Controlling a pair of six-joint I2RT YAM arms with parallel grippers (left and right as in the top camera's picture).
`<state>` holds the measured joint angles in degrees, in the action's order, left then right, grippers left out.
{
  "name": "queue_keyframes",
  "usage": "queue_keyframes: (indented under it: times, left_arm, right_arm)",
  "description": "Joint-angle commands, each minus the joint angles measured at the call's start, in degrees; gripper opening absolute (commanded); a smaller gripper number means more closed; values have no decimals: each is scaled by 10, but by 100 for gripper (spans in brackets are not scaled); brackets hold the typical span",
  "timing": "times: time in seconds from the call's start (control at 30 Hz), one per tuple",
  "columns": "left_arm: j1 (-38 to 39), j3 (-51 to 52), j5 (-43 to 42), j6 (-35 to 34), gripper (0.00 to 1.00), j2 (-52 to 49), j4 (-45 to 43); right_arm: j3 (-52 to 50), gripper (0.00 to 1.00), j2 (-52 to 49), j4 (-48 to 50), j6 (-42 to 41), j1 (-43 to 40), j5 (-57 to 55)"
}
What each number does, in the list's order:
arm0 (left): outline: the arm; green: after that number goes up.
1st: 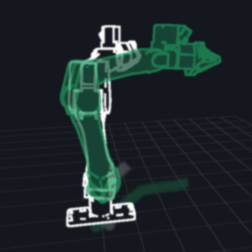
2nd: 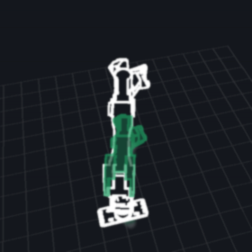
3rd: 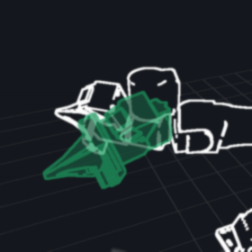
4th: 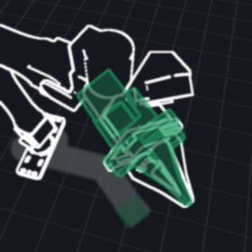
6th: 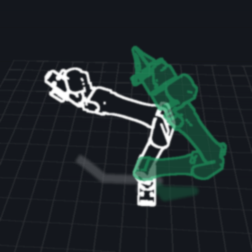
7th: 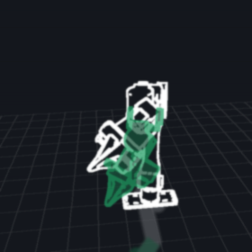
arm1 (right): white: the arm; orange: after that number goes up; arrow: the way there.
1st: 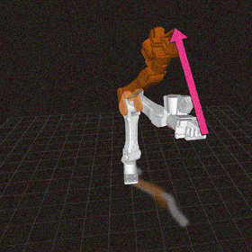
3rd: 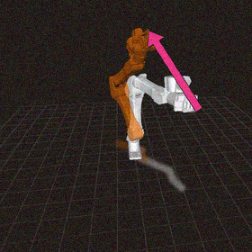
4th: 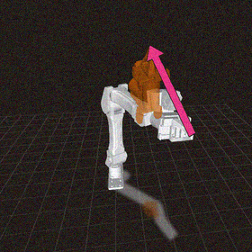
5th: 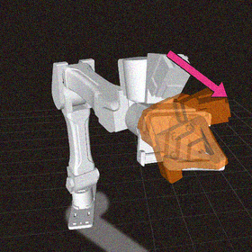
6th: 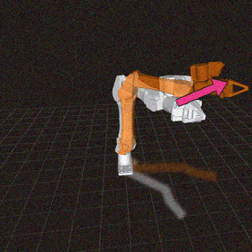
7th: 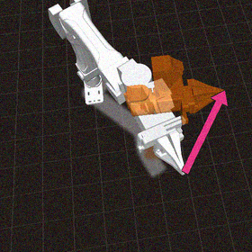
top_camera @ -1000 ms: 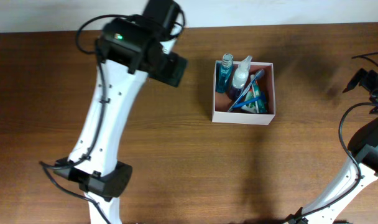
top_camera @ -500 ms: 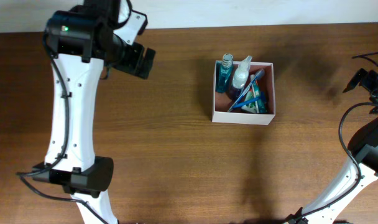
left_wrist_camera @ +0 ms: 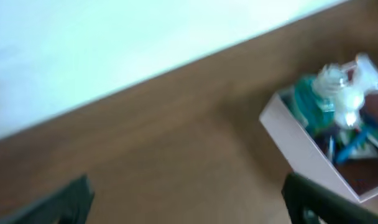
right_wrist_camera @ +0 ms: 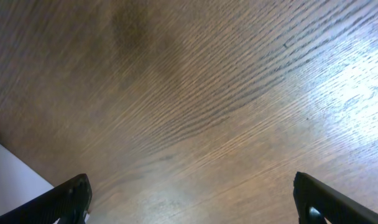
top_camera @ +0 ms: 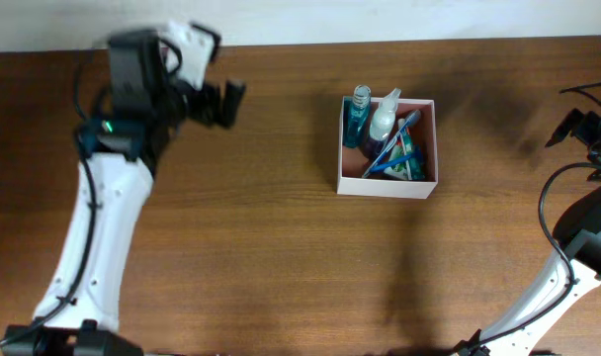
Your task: Pack container
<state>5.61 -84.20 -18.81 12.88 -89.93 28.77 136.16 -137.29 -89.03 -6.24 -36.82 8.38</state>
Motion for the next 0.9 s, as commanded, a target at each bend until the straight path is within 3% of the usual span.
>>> queue_keyframes:
  times: [0.0,0.17,0.37,0.57,0.7,0.87]
  left_arm:
    - [0,131,-33,9,99,88,-80]
    - [-2,283,-33,9,99,188,-187]
    - [-37,451,-24,-57,99,332,-289]
    - [-71,611,-24,-69,99,501,-393]
    - [-72,667,-15,-73,99,595,-414]
    - [-72,713,59,-149,99,713,-412]
  right_arm:
    - [-3,99,19,1,-2,-2,-5]
    - [-3,99,19,1,-2,-2,-5]
    - [-3,99,19,1,-2,-2,-5]
    - [-3,99,19,1,-2,-2,-5]
    - [-3,99,19,1,-2,-2,-5]
    - [-3,99,19,1,-2,-2,-5]
